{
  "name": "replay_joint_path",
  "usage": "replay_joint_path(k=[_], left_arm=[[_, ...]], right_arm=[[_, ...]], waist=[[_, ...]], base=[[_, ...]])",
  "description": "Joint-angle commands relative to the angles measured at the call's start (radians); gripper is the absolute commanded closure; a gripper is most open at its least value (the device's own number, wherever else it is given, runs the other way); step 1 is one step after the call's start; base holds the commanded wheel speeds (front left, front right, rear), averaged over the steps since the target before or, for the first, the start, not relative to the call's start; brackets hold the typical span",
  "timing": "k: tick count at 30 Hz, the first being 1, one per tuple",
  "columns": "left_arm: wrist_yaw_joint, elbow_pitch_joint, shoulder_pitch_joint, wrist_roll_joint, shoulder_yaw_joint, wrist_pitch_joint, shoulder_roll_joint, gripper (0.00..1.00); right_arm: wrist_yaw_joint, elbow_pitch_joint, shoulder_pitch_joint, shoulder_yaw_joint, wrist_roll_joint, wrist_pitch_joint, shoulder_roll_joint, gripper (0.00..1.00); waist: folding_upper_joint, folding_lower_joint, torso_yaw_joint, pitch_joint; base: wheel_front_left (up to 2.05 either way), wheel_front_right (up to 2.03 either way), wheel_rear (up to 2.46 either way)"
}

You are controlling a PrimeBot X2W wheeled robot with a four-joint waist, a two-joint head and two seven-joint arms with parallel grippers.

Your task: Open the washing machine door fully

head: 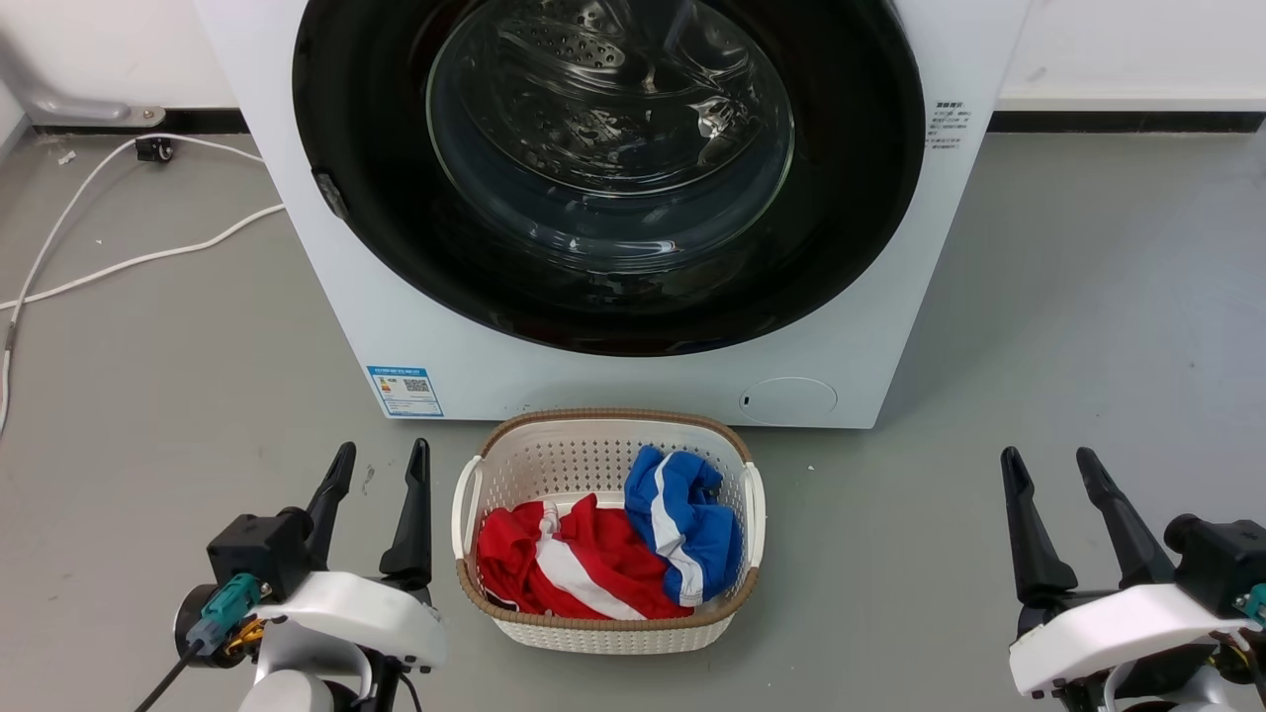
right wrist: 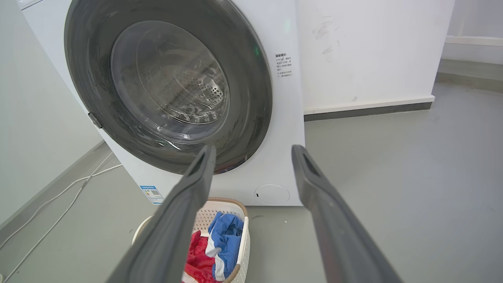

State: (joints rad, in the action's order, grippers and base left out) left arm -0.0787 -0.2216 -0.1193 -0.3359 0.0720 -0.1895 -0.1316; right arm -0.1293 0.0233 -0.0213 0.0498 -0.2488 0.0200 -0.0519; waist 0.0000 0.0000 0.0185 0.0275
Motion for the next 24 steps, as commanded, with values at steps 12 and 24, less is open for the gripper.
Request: replay_joint_path(k=[12,24], left_arm=[[-0.007,-0.019,-0.01,0.105,0.003,-0.033,-0.001,0.0],[-0.024,-0.035,-0.004,0.169,-0.007,-0.056,0.012,0.0]], right_arm=[[-0.002,0.019,-0.011,0.003,0.101,0.009,0.002,0.0],[-0.002,0.02,-0.018,0.008,0.162,0.019,0.002,0.0]], waist=[[0.0,0.0,0.002,-0.001],[0.0,0.0,0.007,-0.005]], base=[[0.0,0.0,0.0],[0.0,0.0,0.0]])
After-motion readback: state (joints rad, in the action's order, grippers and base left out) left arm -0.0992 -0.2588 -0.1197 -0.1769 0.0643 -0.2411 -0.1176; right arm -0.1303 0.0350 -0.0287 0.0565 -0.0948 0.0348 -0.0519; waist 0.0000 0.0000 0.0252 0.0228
